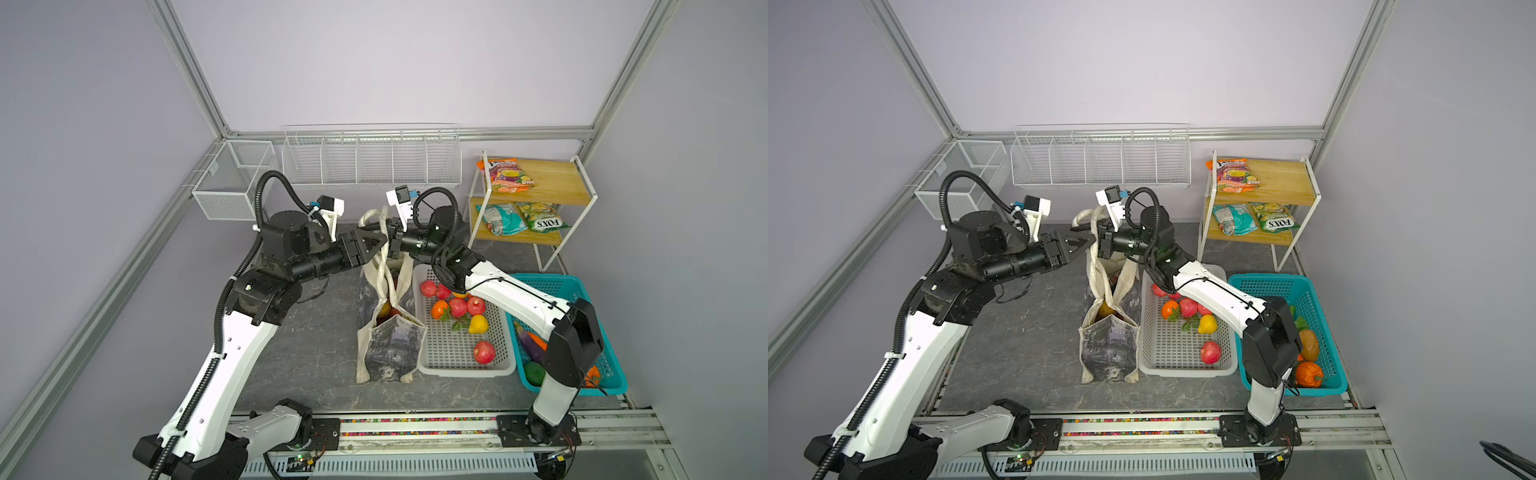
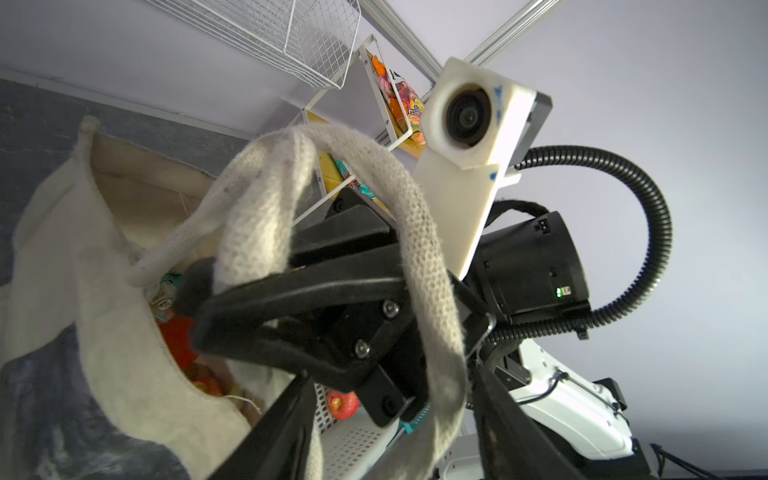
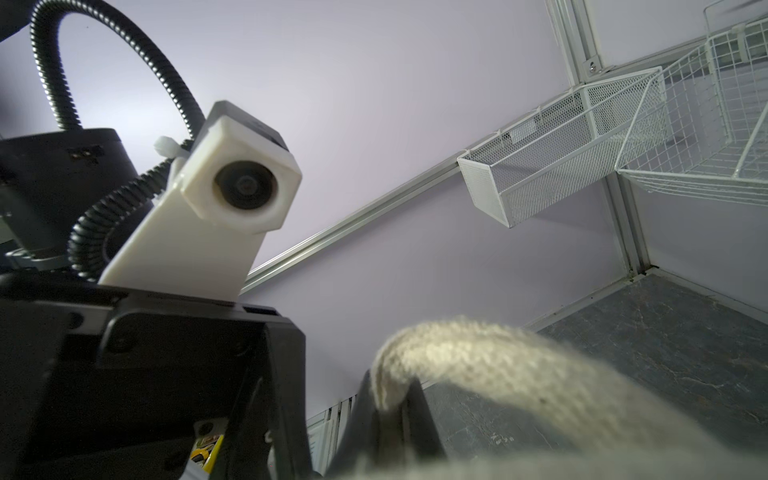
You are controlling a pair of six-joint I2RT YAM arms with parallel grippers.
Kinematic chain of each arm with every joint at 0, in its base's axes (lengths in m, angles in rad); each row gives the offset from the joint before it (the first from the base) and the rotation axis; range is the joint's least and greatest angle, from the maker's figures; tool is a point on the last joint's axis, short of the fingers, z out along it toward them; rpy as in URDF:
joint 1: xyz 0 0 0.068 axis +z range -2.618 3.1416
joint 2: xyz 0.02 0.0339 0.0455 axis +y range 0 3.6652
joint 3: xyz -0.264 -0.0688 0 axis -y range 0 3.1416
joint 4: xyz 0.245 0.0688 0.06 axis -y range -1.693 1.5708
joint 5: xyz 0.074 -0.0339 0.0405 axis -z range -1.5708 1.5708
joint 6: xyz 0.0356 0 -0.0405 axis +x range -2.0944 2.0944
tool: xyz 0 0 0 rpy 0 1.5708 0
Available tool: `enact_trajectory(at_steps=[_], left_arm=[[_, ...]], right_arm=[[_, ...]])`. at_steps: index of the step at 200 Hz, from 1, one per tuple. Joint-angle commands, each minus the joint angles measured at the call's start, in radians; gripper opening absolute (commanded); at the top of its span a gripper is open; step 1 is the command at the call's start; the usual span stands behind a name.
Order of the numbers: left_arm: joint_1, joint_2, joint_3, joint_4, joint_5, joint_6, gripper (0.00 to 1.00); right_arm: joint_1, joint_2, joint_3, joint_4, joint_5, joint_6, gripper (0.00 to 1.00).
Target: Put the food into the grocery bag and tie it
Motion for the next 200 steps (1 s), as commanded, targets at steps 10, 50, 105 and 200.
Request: enact_trajectory(at_steps=[10, 50, 105, 200], left_arm=[[0.045, -0.037, 0.041, -0.057, -0.004, 0.048, 0.68], [0.150, -0.091, 0.053, -0.100, -0.069, 0.047, 0.74], [0.238, -0.012, 0.045, 0.044, 0.150, 0.005, 0.72], [0.127, 0.176, 0.216, -0.104, 0.119, 0.156, 0.68]], right_arm=[[-0.012, -0.013, -0.013, 0.071, 0.020, 0.000, 0.09], [-0.018, -0.014, -0.013, 0.058, 0.015, 0.004, 0.10], [-0.021, -0.053, -0.038, -0.032, -0.015, -0.026, 0.15], [-0.018, -0.097, -0.067, -0.094, -0.031, -0.058, 0.16]])
